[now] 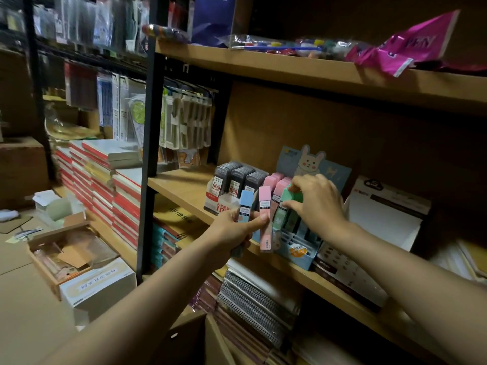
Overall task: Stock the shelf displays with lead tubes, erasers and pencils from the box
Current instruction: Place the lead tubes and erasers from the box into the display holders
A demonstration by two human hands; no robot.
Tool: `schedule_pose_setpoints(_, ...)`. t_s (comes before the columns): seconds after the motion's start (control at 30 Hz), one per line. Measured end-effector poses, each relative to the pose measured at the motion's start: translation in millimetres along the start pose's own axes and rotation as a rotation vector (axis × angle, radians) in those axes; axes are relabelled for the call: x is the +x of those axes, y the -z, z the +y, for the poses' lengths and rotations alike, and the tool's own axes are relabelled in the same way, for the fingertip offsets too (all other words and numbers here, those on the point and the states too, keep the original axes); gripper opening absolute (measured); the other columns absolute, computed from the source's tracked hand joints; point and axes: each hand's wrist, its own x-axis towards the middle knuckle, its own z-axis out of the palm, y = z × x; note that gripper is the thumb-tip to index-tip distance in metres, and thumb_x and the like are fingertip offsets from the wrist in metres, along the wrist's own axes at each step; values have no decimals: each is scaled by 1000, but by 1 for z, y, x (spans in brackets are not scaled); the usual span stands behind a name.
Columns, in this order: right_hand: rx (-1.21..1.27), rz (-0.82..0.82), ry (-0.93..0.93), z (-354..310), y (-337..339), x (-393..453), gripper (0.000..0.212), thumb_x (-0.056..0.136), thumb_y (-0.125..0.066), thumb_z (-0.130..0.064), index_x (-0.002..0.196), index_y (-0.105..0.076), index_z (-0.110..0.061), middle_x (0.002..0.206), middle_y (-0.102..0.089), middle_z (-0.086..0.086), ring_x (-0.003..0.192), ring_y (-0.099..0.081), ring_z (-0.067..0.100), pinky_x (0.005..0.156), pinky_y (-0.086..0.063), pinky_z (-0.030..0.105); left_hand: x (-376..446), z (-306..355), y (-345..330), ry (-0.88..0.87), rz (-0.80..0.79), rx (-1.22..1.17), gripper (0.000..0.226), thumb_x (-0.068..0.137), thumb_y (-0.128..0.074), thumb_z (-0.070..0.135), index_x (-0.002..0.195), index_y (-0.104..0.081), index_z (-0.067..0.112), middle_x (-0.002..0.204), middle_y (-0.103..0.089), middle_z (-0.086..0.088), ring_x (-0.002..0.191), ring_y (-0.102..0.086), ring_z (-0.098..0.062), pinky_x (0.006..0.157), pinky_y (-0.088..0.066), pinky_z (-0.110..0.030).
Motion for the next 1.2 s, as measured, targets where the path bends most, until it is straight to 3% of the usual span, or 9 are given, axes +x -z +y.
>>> schedule_pose_setpoints(0.13, 210, 97, 40, -1, 10, -1, 28, 90, -67, -35, 110, -70, -16, 100, -52, -3, 88, -55, 14, 72, -45, 23, 0, -1, -1, -27, -26, 17, 22, 83, -71, 33, 93, -67, 14, 68, -53, -1, 54, -44, -10, 53, -33, -25)
schedule_pose_setpoints(0.23, 466, -36, 38, -13, 15, -4, 32, 89, -66, -38, 120, -64, -27, 97, -61, -13, 84, -60, 4, 68, -42, 12, 1, 0, 0, -68, -56, 42, 28, 83, -70, 34, 98, -66, 11, 72, -54, -4, 56, -45, -10, 54, -35, -24)
schedule_pose_setpoints(0.33, 546, -213, 19, -25, 15, -3, 41, 80, -78, -29, 118, -61, -33, 109, -63, -13, 89, -62, 4, 77, -54, 23, 1, 1, 2, -75, -79, 82, 25, 86, -69, 34, 99, -66, 13, 66, -54, 1, 53, -46, -8, 47, -36, -20)
schedule_pose_setpoints(0.5, 659, -52, -86, -20, 31, 22, 35, 78, -80, -13, 107, -62, -22, 94, -67, -6, 82, -67, 9, 77, -58, 29, 7, 4, 19, 16, 53, -46, 26, 98, -51, 37, 114, -51, 16, 90, -57, -5, 62, -49, -12, 46, -41, -21)
schedule_pose_setpoints(0.67, 493, 49, -36, -15, 30, 36, 27, 82, -77, -18, 102, -63, -27, 85, -61, -16, 81, -64, 6, 73, -54, 23, 11, 2, 37, 49, 114, -124, 15, 100, -40, 17, 107, -53, 15, 69, -61, -2, 57, -53, -13, 50, -40, -23)
schedule_pose_setpoints(0.77, 412, 15, 62, -22, 18, 36, 27, 82, -77, -17, 105, -65, -23, 79, -54, -23, 75, -57, -5, 70, -47, 13, 12, -2, 39, 2, 159, -75, 14, 100, -47, 19, 104, -59, 19, 88, -66, -7, 76, -63, -18, 59, -51, -26)
schedule_pose_setpoints(0.83, 384, -22, 91, -25, 10, 37, 28, 81, -78, -16, 106, -66, -20, 80, -59, -16, 78, -61, 4, 75, -52, 22, 12, -5, 39, -35, 193, -34, 14, 99, -51, 20, 100, -65, 21, 102, -67, -10, 93, -65, -25, 70, -56, -33)
schedule_pose_setpoints(0.93, 336, -61, 86, -27, 1, 39, 29, 80, -79, -17, 106, -65, -18, 89, -67, -4, 84, -65, 14, 78, -55, 31, 11, -6, 37, -55, 238, -4, 13, 97, -54, 21, 98, -67, 23, 106, -67, -9, 97, -63, -26, 67, -53, -33)
schedule_pose_setpoints(1.2, 331, -80, 43, -30, -7, 43, 30, 78, -80, -22, 103, -64, -21, 83, -65, -9, 81, -65, 14, 91, -51, 48, 9, -7, 27, -58, 227, 21, 17, 96, -55, 16, 109, -66, 15, 113, -64, -9, 108, -60, -25, 97, -49, -51)
